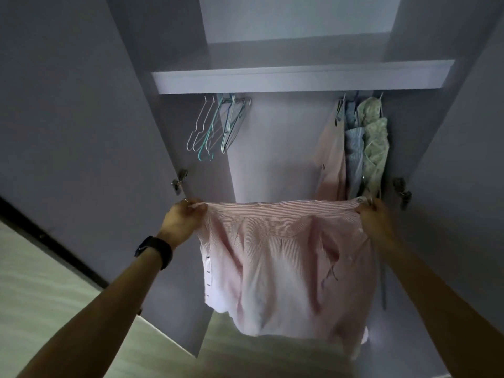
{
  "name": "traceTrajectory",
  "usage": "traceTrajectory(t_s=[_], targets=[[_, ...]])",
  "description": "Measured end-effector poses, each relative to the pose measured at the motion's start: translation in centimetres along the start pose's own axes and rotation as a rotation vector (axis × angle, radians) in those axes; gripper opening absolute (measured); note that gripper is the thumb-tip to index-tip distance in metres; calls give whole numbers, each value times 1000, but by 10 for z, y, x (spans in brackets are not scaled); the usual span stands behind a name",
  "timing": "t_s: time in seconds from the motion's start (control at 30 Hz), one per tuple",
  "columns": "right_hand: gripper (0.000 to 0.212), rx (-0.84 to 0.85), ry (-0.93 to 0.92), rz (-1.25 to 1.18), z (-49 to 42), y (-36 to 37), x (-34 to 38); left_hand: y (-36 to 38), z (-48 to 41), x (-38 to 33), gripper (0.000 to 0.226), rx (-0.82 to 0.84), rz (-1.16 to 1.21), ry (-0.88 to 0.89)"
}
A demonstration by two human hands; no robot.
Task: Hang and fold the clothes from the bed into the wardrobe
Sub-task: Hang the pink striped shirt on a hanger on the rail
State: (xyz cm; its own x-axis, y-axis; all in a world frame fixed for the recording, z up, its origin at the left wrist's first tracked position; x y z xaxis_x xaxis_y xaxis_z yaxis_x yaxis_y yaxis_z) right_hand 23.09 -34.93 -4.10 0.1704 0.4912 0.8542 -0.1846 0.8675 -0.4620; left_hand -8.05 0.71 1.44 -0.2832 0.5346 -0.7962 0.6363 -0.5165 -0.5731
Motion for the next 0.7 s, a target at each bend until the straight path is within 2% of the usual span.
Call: traceTrajectory(t_s=[0.07, 0.17, 0.2, 0.3, 0.4, 0.5, 0.6, 0.7], targets=[[42, 8, 19, 54, -8, -2, -6, -1, -2, -5, 10, -28, 120, -20], [29, 17, 52, 147, -12, -6, -15, -7, -13, -20, 9, 45, -143, 91], [31, 16, 53, 191, -9, -6, -16, -9, -16, -27, 9, 31, -198, 127], [47, -23, -31, 232, 12, -6, -8, -7, -27, -53, 15, -33, -145, 207], [55, -67, -170, 136, 44, -5, 0, 14, -35, -77, 18, 72, -370, 374], [58, 57, -178, 82, 71, 5, -1, 38, -34, -84, 18, 195, -455, 488], [61, 216, -156, -48, 89, 9, -8, 50, -36, -84, 20, 221, -491, 507], [67, 254, -103, -151, 103, 4, -22, 52, -37, -82, 20, 221, -501, 499]])
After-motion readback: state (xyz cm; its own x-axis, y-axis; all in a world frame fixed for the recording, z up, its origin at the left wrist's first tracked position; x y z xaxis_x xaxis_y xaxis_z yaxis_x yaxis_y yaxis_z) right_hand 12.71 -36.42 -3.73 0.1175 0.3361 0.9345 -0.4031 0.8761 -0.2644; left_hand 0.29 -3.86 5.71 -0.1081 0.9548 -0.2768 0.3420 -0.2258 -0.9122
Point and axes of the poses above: each hand's wrist, its own z-axis away from the middle knuckle, its own y-axis out of the palm, x = y × z, the point moved 7 cm from there along -z, towards the middle knuckle, and after that the axes turned 13 degrees about y, right-handed, at the moved point
